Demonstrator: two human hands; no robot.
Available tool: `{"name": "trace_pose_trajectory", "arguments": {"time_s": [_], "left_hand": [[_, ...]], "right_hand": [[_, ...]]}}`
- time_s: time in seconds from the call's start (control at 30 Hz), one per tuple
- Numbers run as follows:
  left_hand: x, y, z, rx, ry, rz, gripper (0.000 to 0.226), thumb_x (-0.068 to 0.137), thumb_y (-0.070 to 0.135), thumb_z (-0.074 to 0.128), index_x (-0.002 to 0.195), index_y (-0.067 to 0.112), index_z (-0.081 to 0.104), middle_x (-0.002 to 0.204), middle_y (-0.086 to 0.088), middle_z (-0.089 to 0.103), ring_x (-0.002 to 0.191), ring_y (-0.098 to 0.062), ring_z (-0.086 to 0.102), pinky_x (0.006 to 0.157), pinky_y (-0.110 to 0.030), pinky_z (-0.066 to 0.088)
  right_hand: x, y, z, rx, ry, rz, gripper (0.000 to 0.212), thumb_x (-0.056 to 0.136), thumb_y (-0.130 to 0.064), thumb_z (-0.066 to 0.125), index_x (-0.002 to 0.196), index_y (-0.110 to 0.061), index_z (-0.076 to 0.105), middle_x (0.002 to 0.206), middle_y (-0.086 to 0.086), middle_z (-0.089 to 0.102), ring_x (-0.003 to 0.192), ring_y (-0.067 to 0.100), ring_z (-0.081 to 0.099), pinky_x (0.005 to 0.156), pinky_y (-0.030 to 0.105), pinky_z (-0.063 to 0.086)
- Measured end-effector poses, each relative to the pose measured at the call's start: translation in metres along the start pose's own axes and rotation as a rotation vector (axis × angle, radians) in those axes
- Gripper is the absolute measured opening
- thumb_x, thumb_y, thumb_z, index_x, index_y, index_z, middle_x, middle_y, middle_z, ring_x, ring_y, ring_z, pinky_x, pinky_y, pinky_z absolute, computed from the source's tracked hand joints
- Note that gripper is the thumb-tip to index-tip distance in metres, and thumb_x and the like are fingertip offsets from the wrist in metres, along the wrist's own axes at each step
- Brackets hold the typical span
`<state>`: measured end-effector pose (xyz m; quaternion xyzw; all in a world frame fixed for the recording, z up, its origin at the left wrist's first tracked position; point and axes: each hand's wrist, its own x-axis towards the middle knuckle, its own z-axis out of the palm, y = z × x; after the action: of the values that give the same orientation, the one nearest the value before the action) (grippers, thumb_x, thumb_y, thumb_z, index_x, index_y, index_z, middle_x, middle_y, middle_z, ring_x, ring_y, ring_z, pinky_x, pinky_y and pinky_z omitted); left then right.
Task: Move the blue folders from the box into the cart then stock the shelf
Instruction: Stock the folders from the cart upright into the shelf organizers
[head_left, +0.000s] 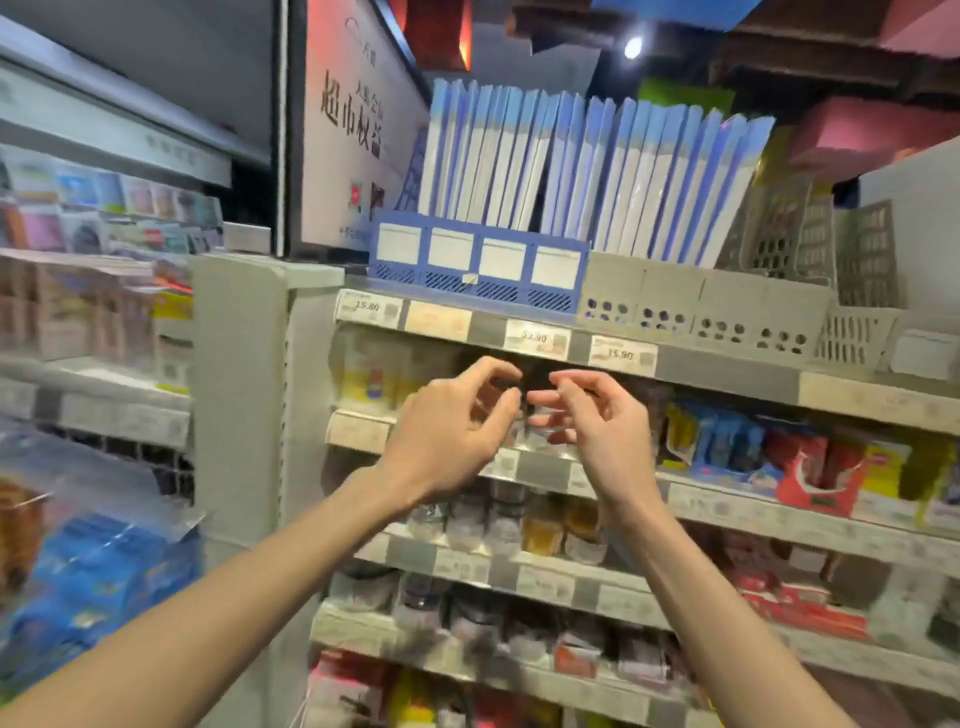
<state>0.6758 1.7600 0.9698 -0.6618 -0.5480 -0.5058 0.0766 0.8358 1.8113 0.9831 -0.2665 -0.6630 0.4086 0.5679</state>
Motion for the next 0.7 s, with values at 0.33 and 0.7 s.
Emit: {"name": "trace_pose_trajectory", "arguments": {"time_s": [0.33,0.7], "left_hand": [[-0.256,-0.111,-0.118,0.056,0.112,-0.57,0.032,0.089,0.061,0.047,0.105,0.038,0.062,0.083,0.009,0.074,0.068,-0.011,0.071,0.068,-0.042,0.057],[-0.45,-0.223,-0.274,0.256,0.227,-1.058,0.02,0.097,0.052,0.049,0.108,0.04,0.06,0.086,0.017,0.072,0.071,-0.002,0.066,0.068,-0.032,0.054]], "right_hand": [[-0.165,0.079,0.17,0.067,-0.494,0.361,0.011,0.101,-0.015,0.055,0.106,-0.008,0.062,0.093,0.01,0.076,0.068,0.019,0.069,0.057,0.026,0.05],[-0.303,0.127,0.426,0.078,-0.935,0.537,0.005,0.098,-0.013,0.059,0.098,-0.012,0.064,0.087,0.006,0.075,0.061,0.021,0.067,0.044,0.02,0.043]]}}
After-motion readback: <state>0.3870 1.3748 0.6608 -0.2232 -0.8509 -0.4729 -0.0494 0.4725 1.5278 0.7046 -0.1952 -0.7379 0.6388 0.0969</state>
